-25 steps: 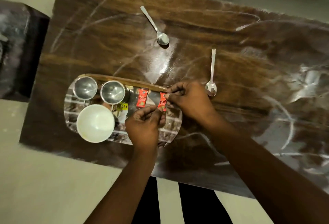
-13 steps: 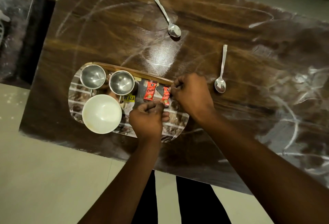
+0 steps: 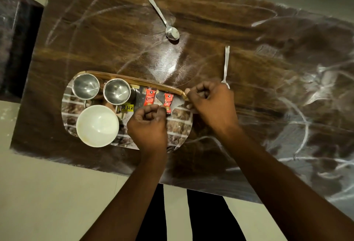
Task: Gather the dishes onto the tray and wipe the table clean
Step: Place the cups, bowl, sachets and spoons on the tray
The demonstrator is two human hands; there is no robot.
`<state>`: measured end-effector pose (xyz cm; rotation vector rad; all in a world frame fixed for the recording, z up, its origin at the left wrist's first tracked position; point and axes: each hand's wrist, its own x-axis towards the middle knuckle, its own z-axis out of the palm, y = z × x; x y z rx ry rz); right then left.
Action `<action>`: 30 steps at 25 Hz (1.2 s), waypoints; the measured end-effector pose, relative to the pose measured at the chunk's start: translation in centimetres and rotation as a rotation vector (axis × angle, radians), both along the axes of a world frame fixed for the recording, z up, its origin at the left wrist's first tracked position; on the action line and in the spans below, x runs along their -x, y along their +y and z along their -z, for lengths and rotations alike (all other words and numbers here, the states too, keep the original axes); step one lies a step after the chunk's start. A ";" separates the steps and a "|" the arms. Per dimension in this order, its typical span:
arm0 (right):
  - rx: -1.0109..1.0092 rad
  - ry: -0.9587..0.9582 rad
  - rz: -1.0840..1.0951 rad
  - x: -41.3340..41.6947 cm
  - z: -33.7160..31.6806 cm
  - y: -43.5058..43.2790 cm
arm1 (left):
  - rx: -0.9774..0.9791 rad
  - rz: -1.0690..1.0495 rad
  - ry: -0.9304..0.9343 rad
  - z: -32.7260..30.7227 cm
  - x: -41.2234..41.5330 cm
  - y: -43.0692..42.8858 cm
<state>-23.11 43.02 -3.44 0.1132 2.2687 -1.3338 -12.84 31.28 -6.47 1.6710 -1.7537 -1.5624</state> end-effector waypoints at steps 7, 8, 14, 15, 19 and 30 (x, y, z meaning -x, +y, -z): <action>0.319 -0.323 0.818 -1.3 1.2 5.9 | -0.010 0.514 0.159 -2.6 8.7 3.3; 0.349 -0.334 0.831 -0.9 1.5 5.9 | -0.021 0.584 0.148 -2.2 10.3 3.6; 0.430 -0.370 0.842 1.1 2.9 5.7 | -0.159 0.677 0.089 0.1 15.8 5.3; 0.424 -0.374 0.837 1.2 2.9 5.8 | -0.163 0.677 0.075 0.2 16.1 5.4; 0.385 -0.345 0.752 0.9 2.3 7.1 | -0.232 0.593 0.084 -0.6 16.3 5.4; 0.265 -0.298 0.255 -2.5 -0.4 5.2 | -0.422 0.030 0.198 -4.3 3.0 0.0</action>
